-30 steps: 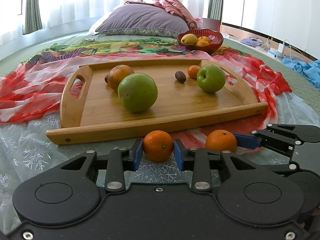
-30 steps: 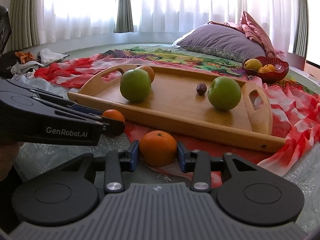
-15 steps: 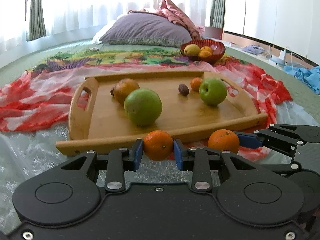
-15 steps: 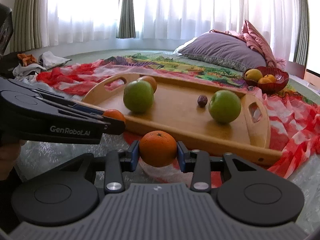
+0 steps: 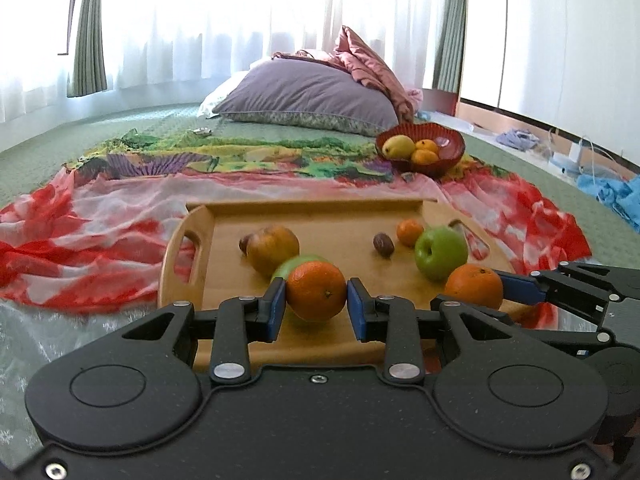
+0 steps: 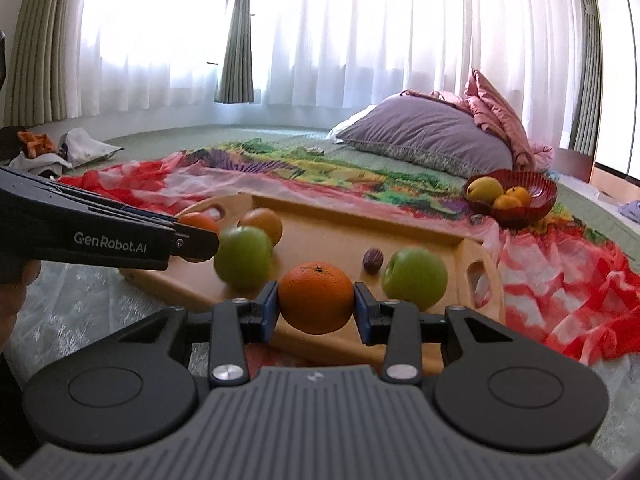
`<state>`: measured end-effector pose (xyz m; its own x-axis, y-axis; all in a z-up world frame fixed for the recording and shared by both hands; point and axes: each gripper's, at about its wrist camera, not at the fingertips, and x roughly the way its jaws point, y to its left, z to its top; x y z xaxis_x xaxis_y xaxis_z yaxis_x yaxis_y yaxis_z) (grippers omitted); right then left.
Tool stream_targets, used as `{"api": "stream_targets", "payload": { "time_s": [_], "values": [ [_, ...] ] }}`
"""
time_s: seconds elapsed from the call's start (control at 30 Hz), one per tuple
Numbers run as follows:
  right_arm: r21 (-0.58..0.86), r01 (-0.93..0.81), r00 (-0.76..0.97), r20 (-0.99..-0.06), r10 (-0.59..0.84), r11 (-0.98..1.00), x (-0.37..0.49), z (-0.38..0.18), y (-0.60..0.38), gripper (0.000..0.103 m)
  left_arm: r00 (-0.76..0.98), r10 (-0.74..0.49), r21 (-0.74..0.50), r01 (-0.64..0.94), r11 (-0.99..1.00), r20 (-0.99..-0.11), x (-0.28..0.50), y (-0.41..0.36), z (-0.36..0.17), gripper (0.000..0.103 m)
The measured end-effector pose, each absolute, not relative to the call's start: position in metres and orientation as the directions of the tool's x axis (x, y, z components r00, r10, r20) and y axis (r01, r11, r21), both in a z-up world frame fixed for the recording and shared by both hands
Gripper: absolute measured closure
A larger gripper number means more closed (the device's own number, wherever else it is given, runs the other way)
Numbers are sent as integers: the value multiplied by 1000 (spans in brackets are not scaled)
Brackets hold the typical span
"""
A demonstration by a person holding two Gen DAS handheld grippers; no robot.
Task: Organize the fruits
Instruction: 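Lift both tangerines and carry them over the tray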
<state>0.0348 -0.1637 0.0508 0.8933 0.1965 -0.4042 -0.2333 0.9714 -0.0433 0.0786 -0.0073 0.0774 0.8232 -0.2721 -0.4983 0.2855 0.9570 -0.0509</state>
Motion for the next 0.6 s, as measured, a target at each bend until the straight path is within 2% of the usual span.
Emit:
{"api": "stream_targets", "payload": {
  "time_s": [0.6],
  "values": [
    [21, -159, 908, -389, 154, 987, 100, 88, -185, 59, 827, -256, -89, 245, 965, -500, 153, -12, 101, 72]
  ]
}}
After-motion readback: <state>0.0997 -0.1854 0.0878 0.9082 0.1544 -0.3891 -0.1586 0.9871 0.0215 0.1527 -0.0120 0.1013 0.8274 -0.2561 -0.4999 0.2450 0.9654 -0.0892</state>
